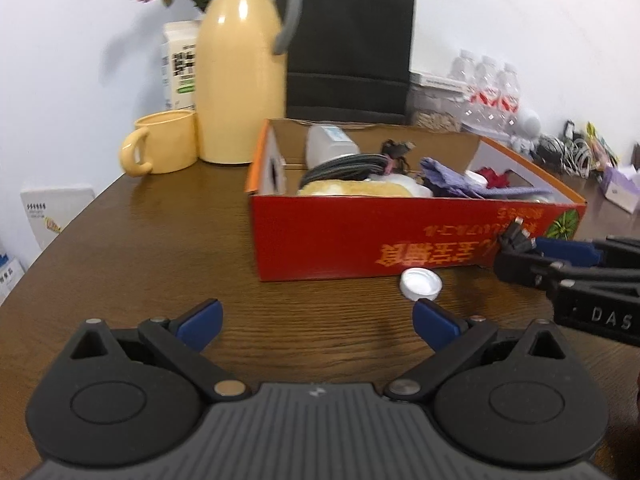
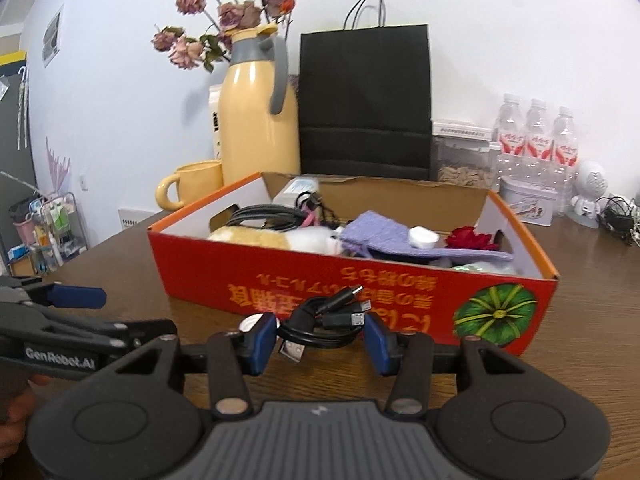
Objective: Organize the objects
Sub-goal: 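Grasp the small white cap with the left gripper while the right lifts the cable, then carry the cap and cable into the box and open both grippers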
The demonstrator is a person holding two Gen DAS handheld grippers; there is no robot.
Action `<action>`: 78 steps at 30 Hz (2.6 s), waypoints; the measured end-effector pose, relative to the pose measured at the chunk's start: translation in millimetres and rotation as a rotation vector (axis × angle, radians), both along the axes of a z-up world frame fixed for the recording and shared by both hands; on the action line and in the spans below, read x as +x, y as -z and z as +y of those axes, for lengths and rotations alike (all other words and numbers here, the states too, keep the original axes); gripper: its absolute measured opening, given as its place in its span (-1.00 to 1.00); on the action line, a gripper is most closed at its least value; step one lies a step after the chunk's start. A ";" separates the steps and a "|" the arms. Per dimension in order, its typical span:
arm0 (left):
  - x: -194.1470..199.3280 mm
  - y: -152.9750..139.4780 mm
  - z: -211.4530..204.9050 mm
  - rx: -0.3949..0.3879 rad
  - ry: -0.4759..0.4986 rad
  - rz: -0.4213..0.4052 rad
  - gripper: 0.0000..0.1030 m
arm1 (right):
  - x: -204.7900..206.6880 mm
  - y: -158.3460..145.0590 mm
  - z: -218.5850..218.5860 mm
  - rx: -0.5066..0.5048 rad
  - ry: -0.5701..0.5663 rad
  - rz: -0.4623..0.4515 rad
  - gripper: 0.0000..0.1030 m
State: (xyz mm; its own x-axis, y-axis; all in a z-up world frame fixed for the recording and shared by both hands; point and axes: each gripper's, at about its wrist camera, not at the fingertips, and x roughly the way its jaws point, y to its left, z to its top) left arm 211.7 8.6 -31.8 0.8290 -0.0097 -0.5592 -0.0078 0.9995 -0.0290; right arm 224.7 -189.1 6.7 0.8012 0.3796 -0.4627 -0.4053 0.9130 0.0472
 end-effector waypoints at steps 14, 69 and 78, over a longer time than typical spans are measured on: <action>41.4 6.4 -53.1 0.048 0.000 0.056 1.00 | 1.6 -5.8 -45.1 0.042 0.075 -0.041 -0.09; 21.6 -80.3 -44.8 -0.048 0.022 -0.264 -0.42 | 4.3 -53.9 -33.7 0.038 0.073 -0.209 -0.09; 61.0 -90.6 -37.4 -0.086 -0.020 -0.286 -0.42 | 44.1 -68.9 -14.4 0.018 0.061 -0.217 -0.09</action>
State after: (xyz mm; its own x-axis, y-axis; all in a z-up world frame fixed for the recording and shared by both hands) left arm 272.6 -28.8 58.7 0.9532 -0.0288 -0.3009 -0.0071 0.9930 -0.1176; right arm 268.8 -203.6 75.6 0.9030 0.3342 -0.2701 -0.3519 0.9358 -0.0185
